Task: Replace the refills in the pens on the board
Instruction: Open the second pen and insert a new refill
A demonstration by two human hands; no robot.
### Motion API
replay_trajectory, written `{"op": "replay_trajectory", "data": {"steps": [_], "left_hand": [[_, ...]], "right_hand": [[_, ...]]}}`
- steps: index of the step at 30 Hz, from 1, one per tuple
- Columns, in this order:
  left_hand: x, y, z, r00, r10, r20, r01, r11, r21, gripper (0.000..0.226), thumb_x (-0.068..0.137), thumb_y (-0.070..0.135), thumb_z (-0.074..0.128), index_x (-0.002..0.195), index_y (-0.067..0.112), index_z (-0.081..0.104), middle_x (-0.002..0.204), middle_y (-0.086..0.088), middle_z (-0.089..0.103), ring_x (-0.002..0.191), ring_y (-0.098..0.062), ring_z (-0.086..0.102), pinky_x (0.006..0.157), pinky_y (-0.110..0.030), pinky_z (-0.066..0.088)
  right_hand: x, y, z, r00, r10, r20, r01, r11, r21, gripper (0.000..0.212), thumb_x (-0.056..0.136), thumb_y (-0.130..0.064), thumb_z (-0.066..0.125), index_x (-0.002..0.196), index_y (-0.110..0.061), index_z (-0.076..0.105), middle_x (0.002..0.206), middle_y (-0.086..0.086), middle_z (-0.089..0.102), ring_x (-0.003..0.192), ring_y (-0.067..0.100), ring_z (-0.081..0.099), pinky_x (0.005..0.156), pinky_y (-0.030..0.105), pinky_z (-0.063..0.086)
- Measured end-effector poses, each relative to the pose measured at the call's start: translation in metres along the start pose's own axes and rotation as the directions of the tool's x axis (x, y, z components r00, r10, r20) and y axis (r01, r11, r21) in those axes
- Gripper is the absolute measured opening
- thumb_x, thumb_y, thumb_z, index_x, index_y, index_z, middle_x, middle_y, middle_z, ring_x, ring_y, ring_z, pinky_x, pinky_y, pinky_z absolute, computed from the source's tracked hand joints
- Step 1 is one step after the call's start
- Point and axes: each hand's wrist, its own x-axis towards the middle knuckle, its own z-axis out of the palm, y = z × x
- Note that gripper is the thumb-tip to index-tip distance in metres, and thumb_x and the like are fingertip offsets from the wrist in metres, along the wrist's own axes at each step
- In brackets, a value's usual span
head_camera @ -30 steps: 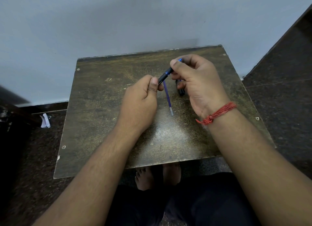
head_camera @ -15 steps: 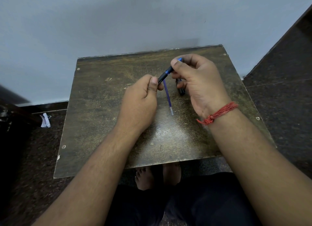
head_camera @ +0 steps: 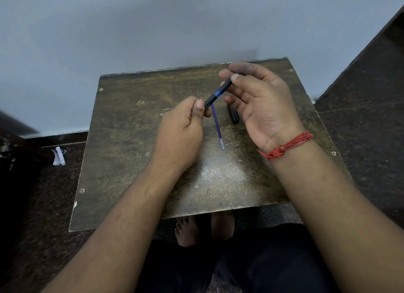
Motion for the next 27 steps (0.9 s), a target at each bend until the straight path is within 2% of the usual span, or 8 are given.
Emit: {"op": "replay_trajectory", "data": {"steps": [1, 4, 7, 11, 15, 22, 27], "left_hand": [[0.000, 0.000, 0.000, 1.000, 0.000, 0.000, 0.000, 1.000, -0.003, 0.033, 0.105, 0.033, 0.037, 0.087, 0.022, 0.063, 0.062, 0.004, 0.048, 0.053, -0.006, 0.040, 0.052, -0.032, 0.034], [0.000, 0.000, 0.000, 1.000, 0.005, -0.004, -0.005, 1.000, -0.006, 0.034, 0.104, 0.034, 0.037, 0.088, 0.020, 0.063, 0.063, 0.003, 0.048, 0.053, -0.007, 0.039, 0.052, -0.033, 0.034], [0.000, 0.000, 0.000, 1.000, 0.004, -0.002, -0.004, 1.000, -0.010, 0.034, 0.104, 0.034, 0.037, 0.089, 0.019, 0.063, 0.063, 0.003, 0.048, 0.053, -0.007, 0.039, 0.052, -0.032, 0.033], [0.000, 0.000, -0.001, 1.000, -0.006, 0.004, 0.006, 1.000, -0.007, 0.034, 0.105, 0.034, 0.037, 0.088, 0.021, 0.063, 0.062, 0.004, 0.048, 0.052, -0.006, 0.039, 0.051, -0.031, 0.033], [-0.001, 0.000, -0.001, 1.000, -0.012, 0.008, 0.012, 1.000, -0.007, 0.033, 0.105, 0.034, 0.036, 0.087, 0.023, 0.062, 0.062, 0.005, 0.048, 0.052, -0.005, 0.039, 0.050, -0.028, 0.032], [-0.001, -0.001, 0.000, 1.000, -0.002, 0.018, 0.002, 1.000, -0.022, 0.033, 0.104, 0.035, 0.035, 0.088, 0.023, 0.061, 0.062, 0.002, 0.049, 0.052, -0.009, 0.040, 0.051, -0.030, 0.033], [-0.001, -0.002, 0.000, 1.000, -0.006, 0.025, 0.006, 1.000, -0.030, 0.032, 0.105, 0.033, 0.035, 0.089, 0.021, 0.060, 0.063, 0.000, 0.053, 0.052, -0.007, 0.041, 0.050, -0.029, 0.034]], "right_hand": [[0.001, 0.001, 0.000, 1.000, -0.005, -0.009, 0.005, 1.000, -0.021, 0.011, 0.091, -0.002, 0.065, 0.099, -0.009, 0.065, 0.105, 0.019, 0.072, 0.087, 0.021, 0.067, 0.067, 0.029, 0.053], [0.002, 0.006, 0.000, 0.997, -0.071, -0.015, 0.068, 0.981, -0.180, 0.012, 0.087, -0.011, 0.074, 0.093, -0.011, 0.065, 0.086, 0.006, 0.067, 0.074, 0.017, 0.063, 0.058, 0.027, 0.050], [0.002, 0.007, -0.001, 0.994, -0.107, -0.001, 0.104, 0.968, -0.229, 0.010, 0.085, -0.008, 0.074, 0.088, -0.013, 0.066, 0.081, 0.003, 0.067, 0.070, 0.014, 0.063, 0.055, 0.026, 0.048], [0.001, 0.002, -0.001, 0.995, -0.095, -0.016, 0.092, 0.983, -0.158, 0.016, 0.087, 0.002, 0.065, 0.092, -0.012, 0.069, 0.093, 0.008, 0.071, 0.082, 0.018, 0.066, 0.062, 0.027, 0.049], [0.001, -0.001, -0.002, 0.997, -0.068, -0.025, 0.067, 0.997, -0.039, 0.019, 0.090, 0.007, 0.058, 0.097, -0.009, 0.068, 0.095, 0.010, 0.073, 0.085, 0.016, 0.069, 0.069, 0.028, 0.052], [0.001, -0.004, -0.004, 0.997, -0.072, -0.031, 0.074, 0.994, 0.081, 0.015, 0.095, 0.001, 0.057, 0.101, -0.009, 0.066, 0.098, 0.012, 0.073, 0.088, 0.018, 0.069, 0.075, 0.031, 0.053], [0.004, -0.013, -0.008, 0.988, -0.127, -0.089, 0.146, 0.953, 0.266, 0.011, 0.097, -0.005, 0.057, 0.103, -0.010, 0.066, 0.101, 0.011, 0.074, 0.089, 0.018, 0.068, 0.079, 0.031, 0.054]]}}
